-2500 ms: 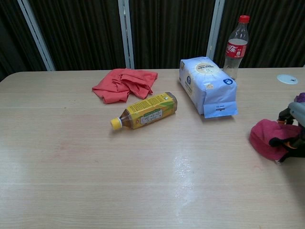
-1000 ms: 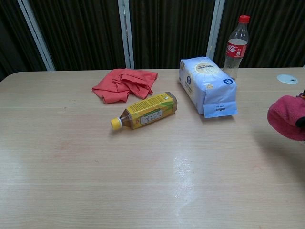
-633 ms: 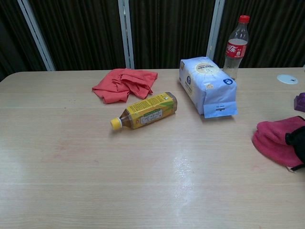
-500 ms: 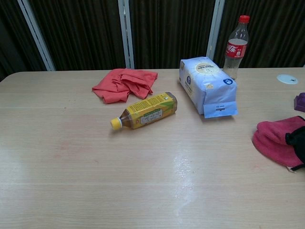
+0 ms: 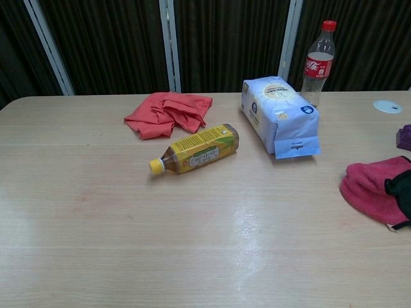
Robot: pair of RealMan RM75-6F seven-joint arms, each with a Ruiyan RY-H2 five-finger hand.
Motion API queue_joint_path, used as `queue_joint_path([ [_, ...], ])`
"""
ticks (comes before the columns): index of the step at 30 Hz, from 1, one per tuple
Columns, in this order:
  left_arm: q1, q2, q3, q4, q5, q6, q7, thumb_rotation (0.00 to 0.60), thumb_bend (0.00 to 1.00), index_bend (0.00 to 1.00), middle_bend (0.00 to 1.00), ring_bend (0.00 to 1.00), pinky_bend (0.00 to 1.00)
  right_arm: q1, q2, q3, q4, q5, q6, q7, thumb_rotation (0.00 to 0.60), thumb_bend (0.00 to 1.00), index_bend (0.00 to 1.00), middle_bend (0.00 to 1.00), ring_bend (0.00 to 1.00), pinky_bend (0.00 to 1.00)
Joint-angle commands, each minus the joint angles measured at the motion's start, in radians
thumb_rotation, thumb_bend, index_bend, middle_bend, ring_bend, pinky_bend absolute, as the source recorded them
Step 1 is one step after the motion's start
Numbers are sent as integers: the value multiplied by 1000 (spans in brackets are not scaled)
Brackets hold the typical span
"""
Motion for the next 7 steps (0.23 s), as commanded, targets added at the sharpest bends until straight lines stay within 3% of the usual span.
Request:
queue_joint_path([
  [1, -2, 8, -1, -4, -20, -17, 26, 600, 0, 0, 0, 0, 0, -80, 49, -66, 60, -89, 86, 78, 600, 65, 0, 0, 0, 68],
  [7, 1, 11, -5, 3, 7, 12, 11, 600, 0, 0, 0, 0, 0, -101, 47, -65, 75, -120, 108, 116, 600, 59, 0, 0, 0, 68],
])
